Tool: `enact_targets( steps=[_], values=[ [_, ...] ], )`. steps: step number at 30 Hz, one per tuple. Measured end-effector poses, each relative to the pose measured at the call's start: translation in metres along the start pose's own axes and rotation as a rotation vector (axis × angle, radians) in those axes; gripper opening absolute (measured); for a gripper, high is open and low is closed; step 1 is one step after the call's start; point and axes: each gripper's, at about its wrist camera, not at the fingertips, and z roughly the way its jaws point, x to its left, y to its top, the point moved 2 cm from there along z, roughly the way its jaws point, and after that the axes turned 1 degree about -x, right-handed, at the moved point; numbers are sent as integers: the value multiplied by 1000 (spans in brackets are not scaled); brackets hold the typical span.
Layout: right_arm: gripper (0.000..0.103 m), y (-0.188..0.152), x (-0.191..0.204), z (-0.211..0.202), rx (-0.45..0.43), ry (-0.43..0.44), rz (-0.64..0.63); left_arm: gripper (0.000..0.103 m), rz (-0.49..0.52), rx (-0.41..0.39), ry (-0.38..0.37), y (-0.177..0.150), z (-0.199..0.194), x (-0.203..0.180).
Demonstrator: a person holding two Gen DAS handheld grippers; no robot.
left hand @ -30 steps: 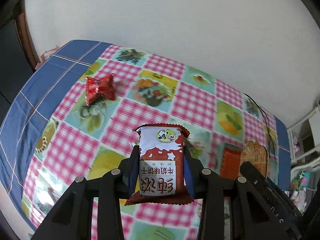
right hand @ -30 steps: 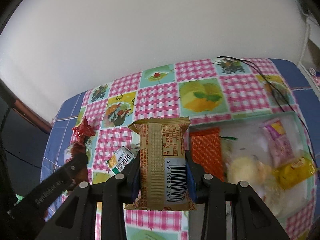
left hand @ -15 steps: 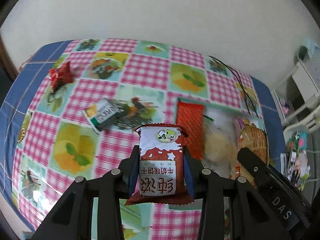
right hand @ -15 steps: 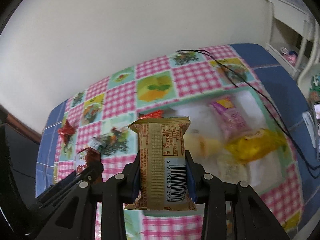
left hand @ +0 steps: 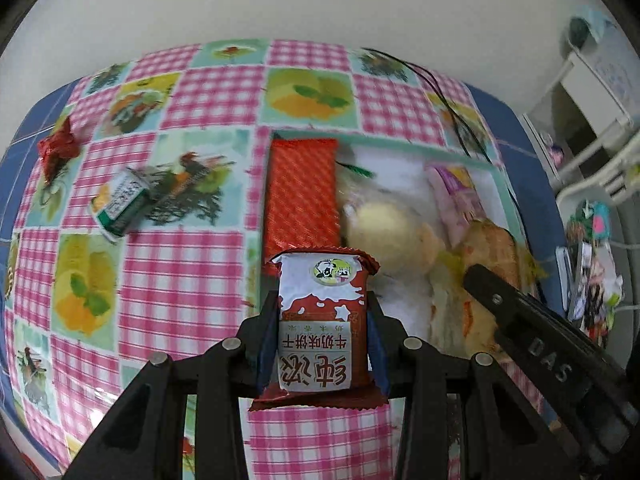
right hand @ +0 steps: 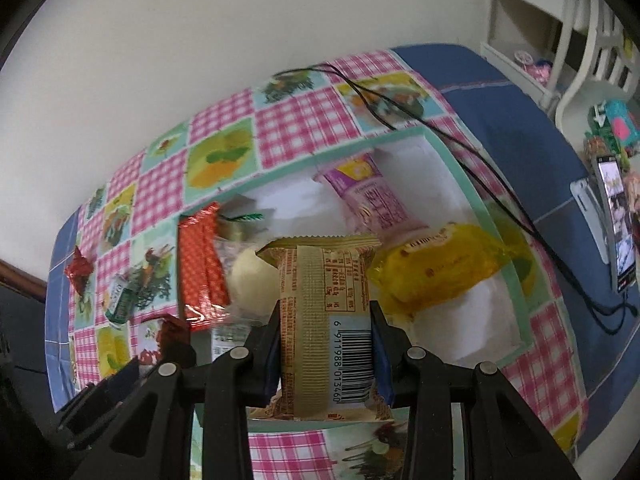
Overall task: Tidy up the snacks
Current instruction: 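Carry the biscuit pack and bread roll into the white tray and open both tools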
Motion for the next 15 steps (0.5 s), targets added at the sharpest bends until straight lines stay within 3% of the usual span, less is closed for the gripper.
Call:
enact_targets(
  steps=[15],
  values=[
    [41,0,-14,5,33,3,43,41,54,17,-70,-1,5,-27]
  ],
)
